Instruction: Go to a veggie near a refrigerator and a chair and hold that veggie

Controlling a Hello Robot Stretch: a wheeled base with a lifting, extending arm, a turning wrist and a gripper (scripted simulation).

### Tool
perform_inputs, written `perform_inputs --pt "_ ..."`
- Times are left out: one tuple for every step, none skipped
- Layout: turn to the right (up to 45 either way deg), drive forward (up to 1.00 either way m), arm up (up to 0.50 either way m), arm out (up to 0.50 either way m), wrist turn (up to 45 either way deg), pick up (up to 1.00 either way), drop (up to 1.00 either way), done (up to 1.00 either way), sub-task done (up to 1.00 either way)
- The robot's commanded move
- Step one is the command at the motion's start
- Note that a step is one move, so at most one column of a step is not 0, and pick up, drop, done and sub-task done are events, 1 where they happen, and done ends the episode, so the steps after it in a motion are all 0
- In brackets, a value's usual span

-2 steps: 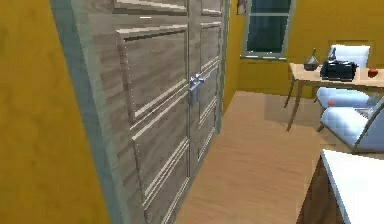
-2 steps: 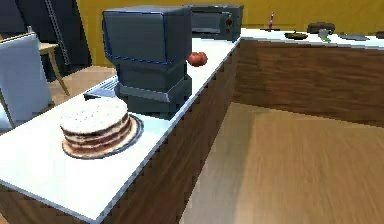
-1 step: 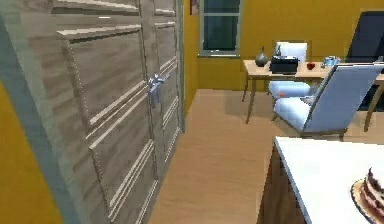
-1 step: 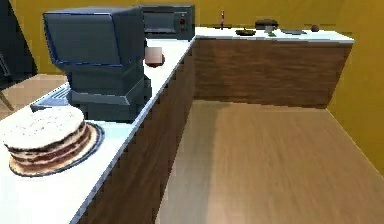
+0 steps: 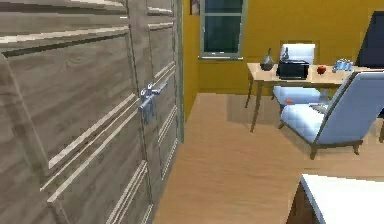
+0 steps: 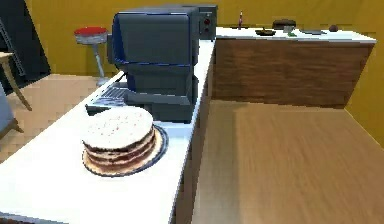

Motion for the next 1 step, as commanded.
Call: perform_inputs --pt "15.0 0.0 0.0 0.0 0.0 0.0 0.0 0.0 0.0"
